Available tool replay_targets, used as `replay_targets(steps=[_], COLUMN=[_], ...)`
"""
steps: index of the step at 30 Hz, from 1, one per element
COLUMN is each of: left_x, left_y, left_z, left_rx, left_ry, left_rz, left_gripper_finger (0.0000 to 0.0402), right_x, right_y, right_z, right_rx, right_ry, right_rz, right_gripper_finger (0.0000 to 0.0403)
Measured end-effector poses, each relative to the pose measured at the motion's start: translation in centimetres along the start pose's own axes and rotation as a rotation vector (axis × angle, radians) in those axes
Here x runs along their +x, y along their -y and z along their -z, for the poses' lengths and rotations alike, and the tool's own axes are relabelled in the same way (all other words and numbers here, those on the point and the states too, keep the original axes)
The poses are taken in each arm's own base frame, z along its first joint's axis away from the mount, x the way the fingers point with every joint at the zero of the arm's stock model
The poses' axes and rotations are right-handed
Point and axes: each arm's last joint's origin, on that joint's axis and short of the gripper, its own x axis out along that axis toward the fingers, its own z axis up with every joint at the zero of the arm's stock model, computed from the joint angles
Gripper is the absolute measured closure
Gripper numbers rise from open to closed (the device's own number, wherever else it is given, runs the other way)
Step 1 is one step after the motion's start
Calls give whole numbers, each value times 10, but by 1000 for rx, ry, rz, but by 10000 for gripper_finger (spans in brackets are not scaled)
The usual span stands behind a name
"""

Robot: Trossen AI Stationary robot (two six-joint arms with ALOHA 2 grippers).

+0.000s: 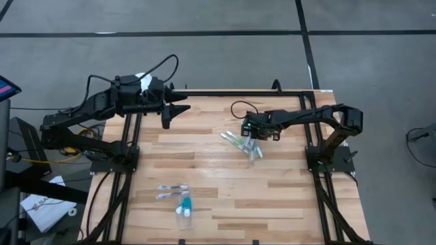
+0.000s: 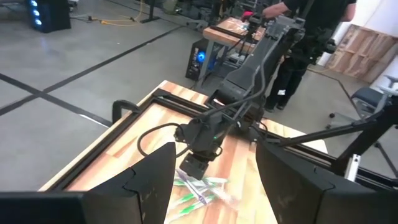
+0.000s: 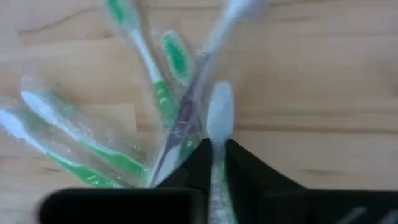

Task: Pick & Place toothbrushing station
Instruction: Put the purple toothbrush into the transparent organizer

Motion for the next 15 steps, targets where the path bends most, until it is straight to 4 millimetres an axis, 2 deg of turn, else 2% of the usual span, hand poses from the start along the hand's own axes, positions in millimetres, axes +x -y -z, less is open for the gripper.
replay_targets(steps=[2,7,12,15], left_x=[0,0,0,0], left_y=[0,0,0,0], left_z=[0,0,0,0], left_rx=[0,0,0,0], left_ry=[0,0,0,2], left_rz=[0,0,0,-9], left_gripper_finger=[183,183,183,183], right_x=[0,-9,-40,-66], right_y=[-1,-5,-8,-9], right_z=[0,-1,-4,-6], right_rx=[-22,-49,-61,-80], right_ry=[4,15,56,99], right_rz=[-9,-77,-221,-353], right_gripper_finger=[392,399,401,402])
